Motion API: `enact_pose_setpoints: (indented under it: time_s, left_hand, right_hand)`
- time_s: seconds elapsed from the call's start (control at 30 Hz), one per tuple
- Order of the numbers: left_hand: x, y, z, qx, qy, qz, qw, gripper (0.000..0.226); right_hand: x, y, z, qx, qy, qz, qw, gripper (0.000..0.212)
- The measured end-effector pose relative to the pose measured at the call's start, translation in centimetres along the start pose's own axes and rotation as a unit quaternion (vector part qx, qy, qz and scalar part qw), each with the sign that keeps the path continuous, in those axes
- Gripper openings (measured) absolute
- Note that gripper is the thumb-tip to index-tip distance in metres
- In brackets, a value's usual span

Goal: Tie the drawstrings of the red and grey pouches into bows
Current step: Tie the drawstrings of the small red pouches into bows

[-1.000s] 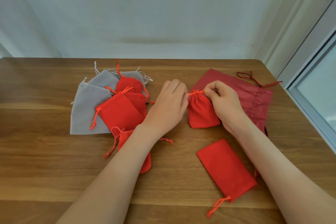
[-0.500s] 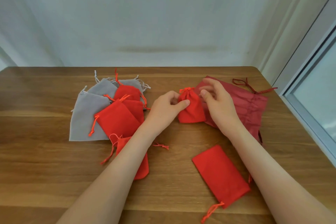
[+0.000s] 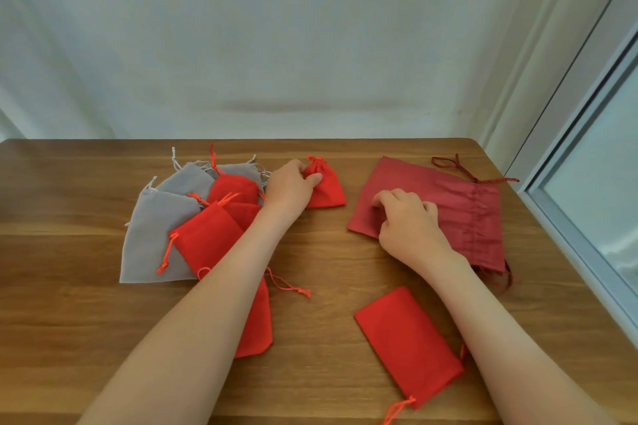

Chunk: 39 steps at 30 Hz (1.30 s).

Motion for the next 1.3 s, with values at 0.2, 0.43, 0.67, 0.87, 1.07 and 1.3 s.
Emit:
enact_pose_setpoints:
  time_s: [0.2, 0.43, 0.67, 0.87, 1.07, 1.3]
  left_hand:
    - [-0.5, -0.6, 2.4, -0.044, 0.057, -0.102, 0.992, 0.049]
    - [-1.5, -1.4, 6.5, 0.027, 0.134, -0.104, 0.985, 0.029]
    - [-1.2, -2.0, 9.8, 0.092, 0.159, -0.124, 0.975, 0.026]
    - [-1.0, -1.9, 11.5, 0.125, 0.167, -0.103, 0.972, 0.033]
    - [-1.0, -2.5, 11.1, 0.093, 0.123, -0.046, 0.987, 0.033]
    - [-0.1, -2.5, 10.6, 0.217, -0.077, 0.327, 0.916, 0.035]
  right_hand:
    - [0.2, -0.1, 0.5, 0.018, -0.01, -0.025, 0.999, 0.041]
    - [2.5, -2.1, 1.8, 0.165, -0.097, -0.051, 0.98, 0.026]
    - [3.3, -3.4, 5.9, 0.334, -0.115, -0.074, 0.933, 0.031]
    - [3.3, -2.5, 6.8, 0.338, -0.097, -0.046, 0.935, 0.018]
    - [2.4, -3.9, 5.5, 0.122, -0.038, -0.23, 0.965, 0.012]
    - [2.2, -1.9, 3.3, -0.004, 0.12, -0.558, 0.821, 0.013]
Point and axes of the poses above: each hand's wrist, its own z-axis away from the middle knuckle, its own y-axis out of the palm, x = y × z, the point moved 3 cm from there along -z, towards the middle knuckle, and after that the axes turned 2 degrees about -z, right-handed, at the moved point
